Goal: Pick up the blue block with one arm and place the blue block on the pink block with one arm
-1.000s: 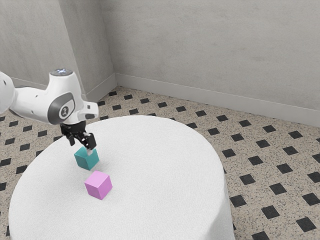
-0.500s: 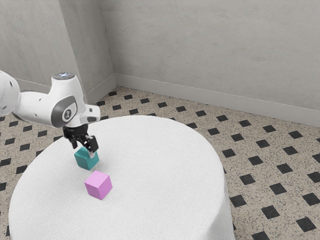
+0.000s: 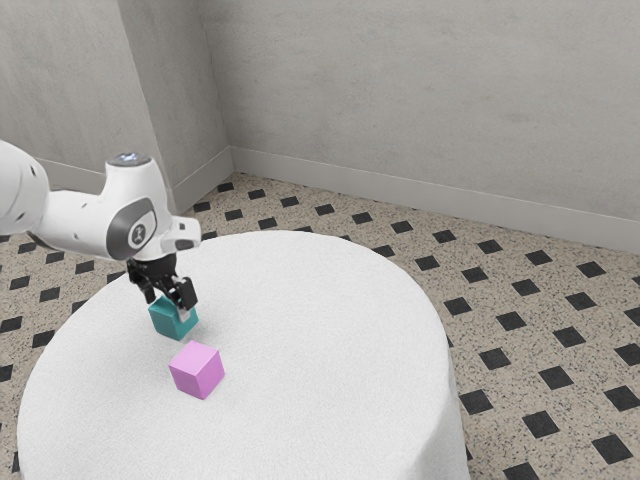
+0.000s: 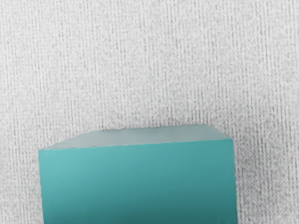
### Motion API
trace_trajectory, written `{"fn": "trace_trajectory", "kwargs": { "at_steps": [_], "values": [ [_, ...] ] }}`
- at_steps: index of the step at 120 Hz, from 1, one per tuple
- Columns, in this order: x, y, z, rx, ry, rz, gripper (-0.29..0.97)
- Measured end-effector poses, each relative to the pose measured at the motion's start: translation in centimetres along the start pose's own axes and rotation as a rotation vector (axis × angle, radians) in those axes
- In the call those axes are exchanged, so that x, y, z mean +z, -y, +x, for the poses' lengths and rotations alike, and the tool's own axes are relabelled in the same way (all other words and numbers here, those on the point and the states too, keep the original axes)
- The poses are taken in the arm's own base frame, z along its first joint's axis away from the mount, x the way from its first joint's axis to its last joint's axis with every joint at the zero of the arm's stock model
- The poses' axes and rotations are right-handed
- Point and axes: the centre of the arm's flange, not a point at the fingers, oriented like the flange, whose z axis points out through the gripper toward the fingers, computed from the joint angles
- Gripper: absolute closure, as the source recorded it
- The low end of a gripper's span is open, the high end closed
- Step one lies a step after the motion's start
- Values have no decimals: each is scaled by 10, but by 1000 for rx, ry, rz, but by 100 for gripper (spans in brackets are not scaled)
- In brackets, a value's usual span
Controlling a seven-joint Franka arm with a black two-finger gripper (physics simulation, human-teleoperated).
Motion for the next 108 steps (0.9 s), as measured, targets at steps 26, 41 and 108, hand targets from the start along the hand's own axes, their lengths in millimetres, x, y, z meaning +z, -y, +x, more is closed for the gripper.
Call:
{"fn": "trace_trajectory", "kwargs": {
  "at_steps": [26,41,108],
  "values": [
    [9,1,4,2,10,0,0],
    [12,2,6,3,13,-3,0],
    [12,5,6,-9,9,-11,26]
  ]
}}
